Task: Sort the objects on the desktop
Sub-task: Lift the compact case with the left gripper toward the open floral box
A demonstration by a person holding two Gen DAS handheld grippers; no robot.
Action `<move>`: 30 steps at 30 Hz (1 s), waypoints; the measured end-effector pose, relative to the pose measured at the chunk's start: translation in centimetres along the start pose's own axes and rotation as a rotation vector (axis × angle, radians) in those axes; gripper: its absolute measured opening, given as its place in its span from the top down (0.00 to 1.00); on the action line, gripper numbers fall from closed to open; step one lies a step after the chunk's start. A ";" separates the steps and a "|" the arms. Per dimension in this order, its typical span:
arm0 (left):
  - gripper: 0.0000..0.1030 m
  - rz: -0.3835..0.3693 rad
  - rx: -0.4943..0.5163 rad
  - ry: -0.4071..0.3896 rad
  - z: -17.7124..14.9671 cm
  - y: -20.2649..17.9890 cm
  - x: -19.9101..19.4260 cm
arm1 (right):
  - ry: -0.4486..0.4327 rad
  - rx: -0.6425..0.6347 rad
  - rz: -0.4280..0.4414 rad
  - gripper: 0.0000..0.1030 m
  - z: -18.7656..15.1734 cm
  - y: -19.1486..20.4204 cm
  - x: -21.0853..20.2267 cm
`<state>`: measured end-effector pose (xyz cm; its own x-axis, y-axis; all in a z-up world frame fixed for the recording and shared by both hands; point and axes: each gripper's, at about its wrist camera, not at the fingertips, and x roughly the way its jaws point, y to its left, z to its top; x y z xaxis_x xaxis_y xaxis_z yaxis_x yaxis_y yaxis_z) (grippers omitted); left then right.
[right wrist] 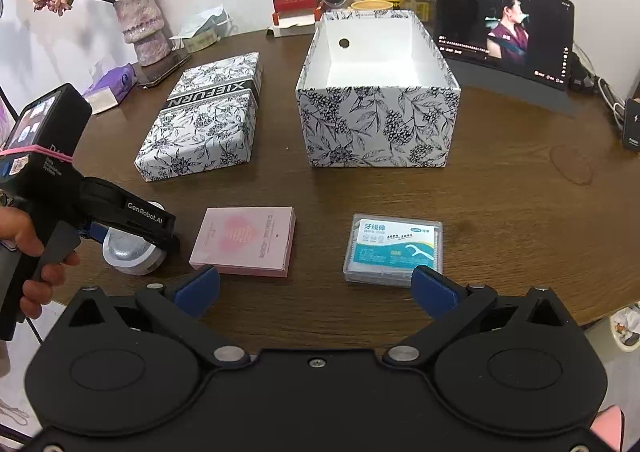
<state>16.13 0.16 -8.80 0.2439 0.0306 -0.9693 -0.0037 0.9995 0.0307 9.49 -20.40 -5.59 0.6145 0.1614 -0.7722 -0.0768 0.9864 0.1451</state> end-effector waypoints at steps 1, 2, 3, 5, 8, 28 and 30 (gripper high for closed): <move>0.22 -0.002 0.005 -0.007 -0.1 -0.2 -0.4 | -0.004 -0.001 -0.001 0.00 0.0 0.0 -0.2; 0.22 -0.004 0.012 -0.016 -0.3 -0.4 -0.9 | -0.008 -0.001 -0.001 0.00 0.0 0.0 -0.4; 0.22 -0.005 0.019 -0.025 -0.3 -0.5 -1.3 | -0.013 -0.003 -0.002 0.00 -0.1 -0.1 -0.6; 0.22 -0.010 0.030 -0.040 3.2 -0.4 1.1 | -0.024 -0.006 -0.002 0.00 -0.2 -0.1 -1.1; 0.22 -0.026 0.045 -0.057 4.3 -1.3 1.5 | -0.041 -0.012 -0.001 0.00 -0.4 -0.1 -2.0; 0.22 -0.090 0.160 -0.184 -1.6 -4.5 -5.9 | -0.102 -0.074 0.043 0.00 -2.5 0.5 -7.7; 0.22 -0.097 0.180 -0.198 -1.3 -5.2 -6.6 | -0.104 -0.078 0.043 0.00 -2.3 0.4 -8.1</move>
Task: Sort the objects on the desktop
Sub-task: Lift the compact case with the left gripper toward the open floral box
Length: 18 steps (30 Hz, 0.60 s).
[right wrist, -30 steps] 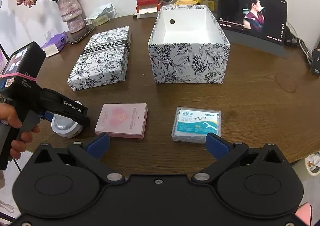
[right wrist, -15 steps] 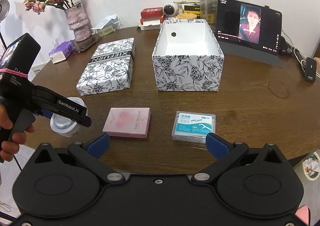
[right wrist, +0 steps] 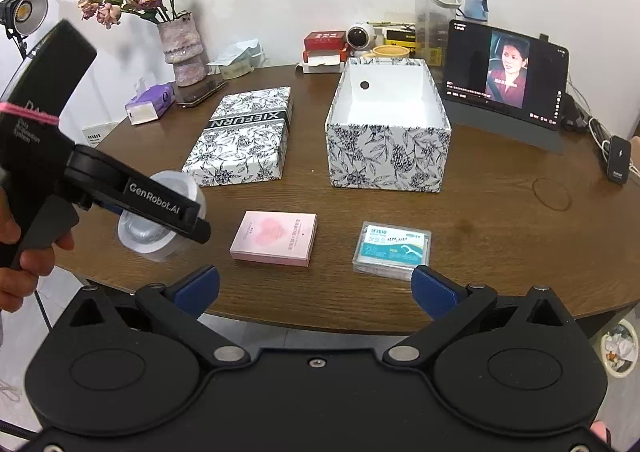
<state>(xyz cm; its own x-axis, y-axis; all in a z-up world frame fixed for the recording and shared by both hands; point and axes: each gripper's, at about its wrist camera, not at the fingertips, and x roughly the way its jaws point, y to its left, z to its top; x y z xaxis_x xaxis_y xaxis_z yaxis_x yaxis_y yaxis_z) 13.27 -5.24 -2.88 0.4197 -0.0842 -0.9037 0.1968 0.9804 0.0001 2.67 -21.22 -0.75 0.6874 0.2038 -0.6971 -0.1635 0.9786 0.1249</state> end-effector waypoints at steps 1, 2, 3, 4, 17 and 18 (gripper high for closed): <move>0.22 -0.003 0.011 -0.007 0.3 -0.4 -0.2 | -0.001 -0.001 -0.002 0.00 0.2 -0.1 -0.1; 0.22 -0.006 0.024 -0.011 0.6 -0.8 -0.5 | -0.002 0.000 -0.003 0.00 0.4 -0.2 -0.2; 0.22 -0.009 0.037 -0.014 1.1 -1.2 -0.7 | -0.002 0.001 -0.003 0.00 0.7 -0.4 -0.3; 0.22 -0.015 0.049 -0.018 1.6 -1.6 -0.9 | 0.000 0.001 -0.003 0.00 1.0 -0.6 -0.3; 0.22 -0.067 0.195 -0.098 11.2 -6.2 -1.1 | -0.003 0.029 0.010 0.00 5.9 -3.5 2.1; 0.22 -0.070 0.202 -0.102 12.1 -6.4 -0.9 | -0.004 0.032 0.010 0.00 6.5 -3.8 2.5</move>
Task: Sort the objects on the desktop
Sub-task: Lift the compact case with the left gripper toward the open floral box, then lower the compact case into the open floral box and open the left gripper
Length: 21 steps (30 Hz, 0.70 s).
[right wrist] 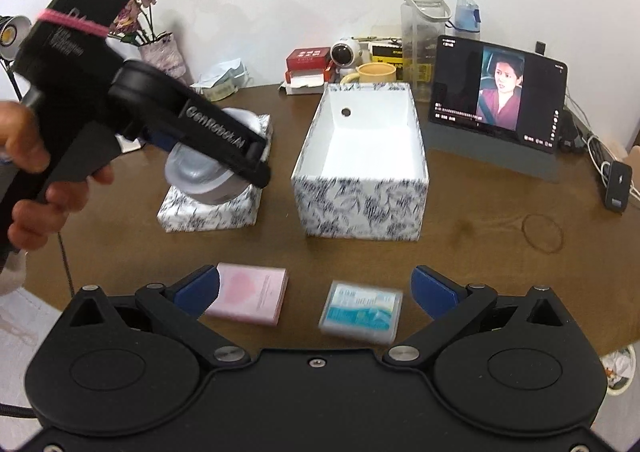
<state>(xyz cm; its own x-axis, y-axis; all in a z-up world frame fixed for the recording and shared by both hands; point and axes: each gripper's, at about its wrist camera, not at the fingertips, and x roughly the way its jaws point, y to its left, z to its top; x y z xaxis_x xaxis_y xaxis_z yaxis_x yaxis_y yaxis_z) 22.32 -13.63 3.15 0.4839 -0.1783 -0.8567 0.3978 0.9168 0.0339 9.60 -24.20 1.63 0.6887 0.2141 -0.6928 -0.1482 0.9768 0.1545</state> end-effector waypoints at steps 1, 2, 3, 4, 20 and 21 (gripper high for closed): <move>0.22 -0.005 0.008 -0.001 0.9 0.0 0.4 | -0.001 0.002 0.001 0.00 0.6 -0.2 0.4; 0.22 -0.010 0.014 -0.001 1.7 0.0 0.7 | -0.001 0.006 0.001 0.00 1.1 -0.5 0.7; 0.22 -0.014 0.020 -0.001 2.6 0.0 1.1 | 0.000 0.009 0.002 0.00 1.6 -0.8 1.1; 0.22 -0.017 0.028 -0.001 3.4 -0.1 1.5 | 0.001 0.012 0.004 0.00 2.2 -1.0 1.5; 0.22 -0.019 0.162 0.065 14.9 -0.9 12.3 | 0.111 0.012 -0.026 0.00 8.4 -4.1 8.7; 0.22 -0.023 0.166 0.077 15.4 -0.9 13.2 | 0.124 0.007 -0.028 0.00 8.7 -4.2 9.1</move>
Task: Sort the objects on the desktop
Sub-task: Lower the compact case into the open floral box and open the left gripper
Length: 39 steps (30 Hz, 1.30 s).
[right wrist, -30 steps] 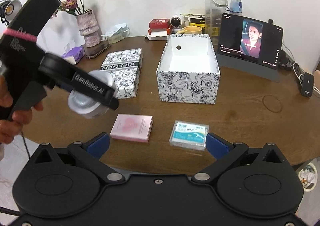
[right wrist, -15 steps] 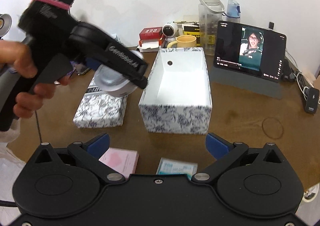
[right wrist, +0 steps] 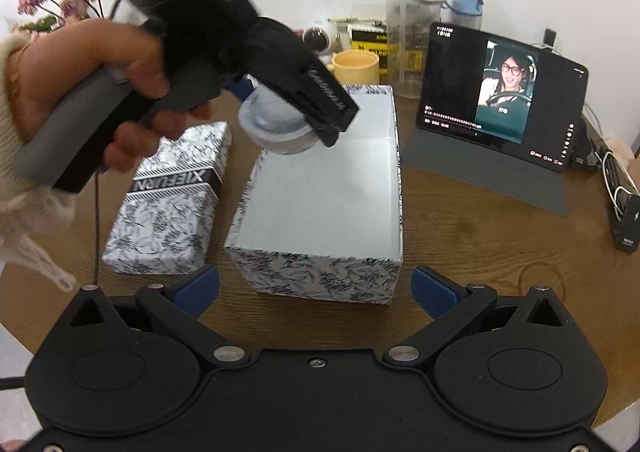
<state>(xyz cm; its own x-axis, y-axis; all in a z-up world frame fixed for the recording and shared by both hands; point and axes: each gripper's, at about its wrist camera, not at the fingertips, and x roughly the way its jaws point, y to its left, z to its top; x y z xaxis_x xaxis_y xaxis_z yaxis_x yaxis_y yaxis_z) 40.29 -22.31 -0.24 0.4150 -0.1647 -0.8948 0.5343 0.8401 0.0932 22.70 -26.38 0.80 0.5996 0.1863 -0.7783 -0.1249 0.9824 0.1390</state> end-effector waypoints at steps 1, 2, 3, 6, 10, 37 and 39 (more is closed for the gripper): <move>0.22 -0.001 0.006 0.010 0.5 0.0 0.8 | 0.012 -0.005 -0.002 0.00 0.3 -0.1 0.4; 0.22 0.001 0.017 0.017 1.0 0.0 1.6 | 0.024 -0.010 -0.003 0.00 0.7 -0.2 0.9; 0.22 0.003 0.026 0.021 1.4 -0.1 2.3 | 0.035 -0.014 -0.002 0.00 1.0 -0.4 1.3; 0.22 0.004 0.048 0.036 2.6 0.0 4.4 | 0.059 -0.007 0.015 0.00 1.7 -0.8 2.2; 0.22 0.004 0.055 0.069 3.9 0.3 7.4 | 0.084 0.017 0.044 0.00 2.1 -1.2 3.1; 0.22 0.063 0.035 0.166 5.7 1.4 17.1 | 0.093 0.081 0.024 0.00 2.7 -3.7 5.9; 0.22 0.060 0.033 0.168 5.7 1.5 17.5 | 0.096 0.087 0.024 0.00 2.6 -3.7 6.1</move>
<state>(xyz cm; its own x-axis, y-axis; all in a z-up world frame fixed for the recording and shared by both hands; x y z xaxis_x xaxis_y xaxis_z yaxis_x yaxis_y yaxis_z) 52.59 -26.86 -13.23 0.3196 -0.0241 -0.9473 0.5375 0.8279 0.1603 28.89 -28.85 -2.86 0.5180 0.2120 -0.8287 -0.0667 0.9759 0.2080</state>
